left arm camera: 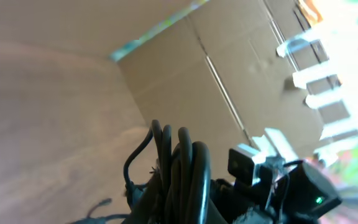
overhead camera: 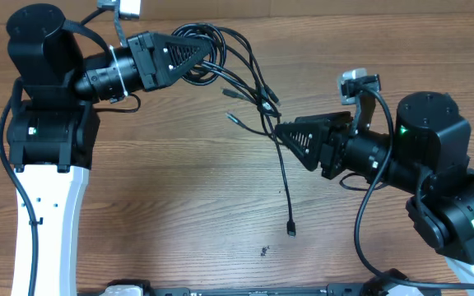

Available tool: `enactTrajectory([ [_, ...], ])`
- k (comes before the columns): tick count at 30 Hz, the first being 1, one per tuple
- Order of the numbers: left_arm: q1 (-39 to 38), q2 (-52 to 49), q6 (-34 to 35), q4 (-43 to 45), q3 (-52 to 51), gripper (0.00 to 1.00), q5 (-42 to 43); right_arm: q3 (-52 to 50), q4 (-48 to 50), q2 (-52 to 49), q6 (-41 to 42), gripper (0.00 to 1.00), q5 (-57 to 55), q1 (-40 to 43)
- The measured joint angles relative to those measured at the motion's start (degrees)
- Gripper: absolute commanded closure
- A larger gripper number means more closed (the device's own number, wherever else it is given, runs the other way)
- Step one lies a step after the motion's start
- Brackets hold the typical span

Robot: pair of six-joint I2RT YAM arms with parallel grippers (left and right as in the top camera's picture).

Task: Untangle cables

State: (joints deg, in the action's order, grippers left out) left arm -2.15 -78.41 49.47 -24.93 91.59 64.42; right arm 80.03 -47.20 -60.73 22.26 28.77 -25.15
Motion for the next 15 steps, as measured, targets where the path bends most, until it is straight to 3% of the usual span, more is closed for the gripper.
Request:
enactTrajectory([
  [2,0.00,0.00,2.16,-2.16,0.00,0.96,-0.22,0.00,-0.42,0.02,-3.96,0.52,0.81,0.00],
  [4,0.00,0.00,3.74,-5.16,0.00,0.96,-0.28,0.00,-1.40,0.02,-9.92,0.70,0.74,-0.02],
  [6,0.00,0.00,4.87,-7.87,0.02,0.96,-0.46,0.00,-2.47,0.04,-15.72,0.79,-1.29,-0.02],
  [15,0.00,0.00,8.07,-11.54,0.02,0.96,0.26,0.00,-4.48,0.04,-30.16,0.92,-10.58,0.00],
])
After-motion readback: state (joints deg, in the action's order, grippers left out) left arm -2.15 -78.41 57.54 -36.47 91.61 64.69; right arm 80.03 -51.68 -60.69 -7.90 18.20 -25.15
